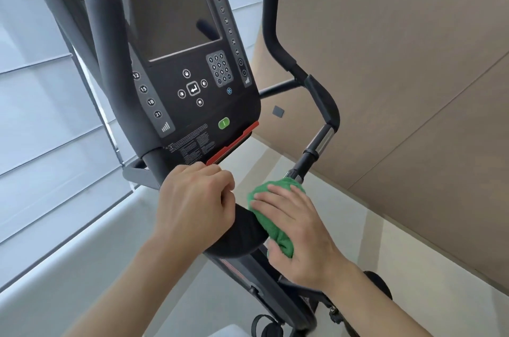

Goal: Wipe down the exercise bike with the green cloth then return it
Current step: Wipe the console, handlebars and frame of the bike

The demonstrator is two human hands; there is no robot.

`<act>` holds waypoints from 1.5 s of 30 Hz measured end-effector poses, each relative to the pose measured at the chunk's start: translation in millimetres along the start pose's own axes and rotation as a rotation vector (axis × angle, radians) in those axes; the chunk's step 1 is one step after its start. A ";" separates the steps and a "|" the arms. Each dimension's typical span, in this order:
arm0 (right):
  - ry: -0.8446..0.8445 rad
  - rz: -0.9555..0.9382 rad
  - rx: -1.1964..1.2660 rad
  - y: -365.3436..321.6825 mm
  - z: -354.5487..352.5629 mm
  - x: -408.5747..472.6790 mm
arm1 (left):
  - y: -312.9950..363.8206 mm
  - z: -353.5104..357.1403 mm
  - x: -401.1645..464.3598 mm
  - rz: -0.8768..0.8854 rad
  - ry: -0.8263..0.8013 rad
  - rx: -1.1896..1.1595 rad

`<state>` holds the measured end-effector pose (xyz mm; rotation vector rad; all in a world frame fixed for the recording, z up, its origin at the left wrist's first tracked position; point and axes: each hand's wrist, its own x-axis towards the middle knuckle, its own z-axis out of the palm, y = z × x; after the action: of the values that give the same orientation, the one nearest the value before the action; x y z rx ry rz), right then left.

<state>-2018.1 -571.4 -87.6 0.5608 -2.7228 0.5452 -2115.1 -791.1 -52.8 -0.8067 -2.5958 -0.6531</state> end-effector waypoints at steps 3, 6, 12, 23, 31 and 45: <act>0.190 -0.115 -0.027 14.3 19.5 11.4 | 3.0 -2.6 0.9 -0.035 -0.051 0.067; 0.257 -0.203 -0.079 57.2 16.7 30.7 | 8.5 0.1 1.1 -0.040 -0.087 0.113; 0.134 -0.136 -0.256 162.4 -33.9 76.3 | 39.8 18.0 3.1 -0.059 -0.224 0.185; 0.112 0.028 -0.254 247.4 -67.8 99.3 | 59.5 35.1 12.3 -0.090 -0.221 0.293; 0.210 0.102 -0.140 211.1 -58.1 87.8 | 60.1 37.3 10.3 -0.099 -0.166 0.352; 0.168 -0.184 0.060 12.4 15.7 13.2 | 63.7 36.4 0.4 -0.288 0.255 0.280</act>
<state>-2038.4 -571.6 -100.3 0.7374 -2.4736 0.5987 -2083.9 -725.4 -62.4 -0.2478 -2.5071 -0.4194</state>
